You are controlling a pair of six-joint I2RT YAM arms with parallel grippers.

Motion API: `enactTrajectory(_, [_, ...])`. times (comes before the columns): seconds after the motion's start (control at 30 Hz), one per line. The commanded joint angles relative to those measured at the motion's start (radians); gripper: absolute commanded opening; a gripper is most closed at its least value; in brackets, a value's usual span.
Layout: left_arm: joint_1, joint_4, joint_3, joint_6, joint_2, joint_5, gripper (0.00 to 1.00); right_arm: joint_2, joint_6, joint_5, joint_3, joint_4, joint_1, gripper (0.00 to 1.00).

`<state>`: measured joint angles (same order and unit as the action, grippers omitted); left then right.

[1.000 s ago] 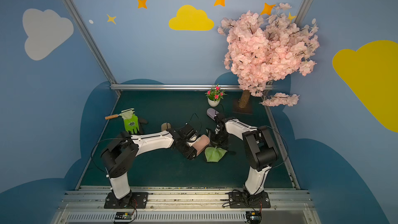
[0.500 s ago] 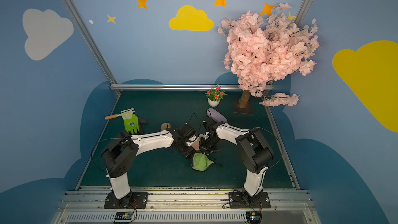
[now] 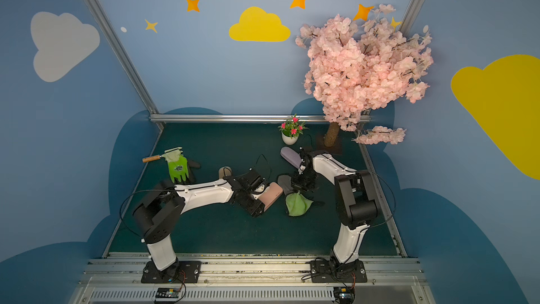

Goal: Wipe the eyeglass case
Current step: Wipe the dirt from the eyeglass case.

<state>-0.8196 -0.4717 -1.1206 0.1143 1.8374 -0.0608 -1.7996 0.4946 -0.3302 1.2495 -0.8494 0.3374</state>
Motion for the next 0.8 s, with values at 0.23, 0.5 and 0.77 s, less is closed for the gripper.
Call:
enactTrajectory(0.23, [0.010, -0.033, 0.052, -0.010, 0.097, -0.050, 0.03, -0.033, 0.331, -0.330, -0.047, 0.341, 0.133, 0.00])
enactTrajectory(0.5, [0.009, 0.047, 0.114, -0.018, 0.050, -0.036, 0.03, -0.165, 0.261, -0.300, -0.127, 0.265, 0.132, 0.00])
enactTrajectory(0.77, [0.007, 0.122, 0.174, -0.065, 0.009, 0.053, 0.03, -0.086, 0.077, -0.036, -0.083, 0.065, 0.000, 0.00])
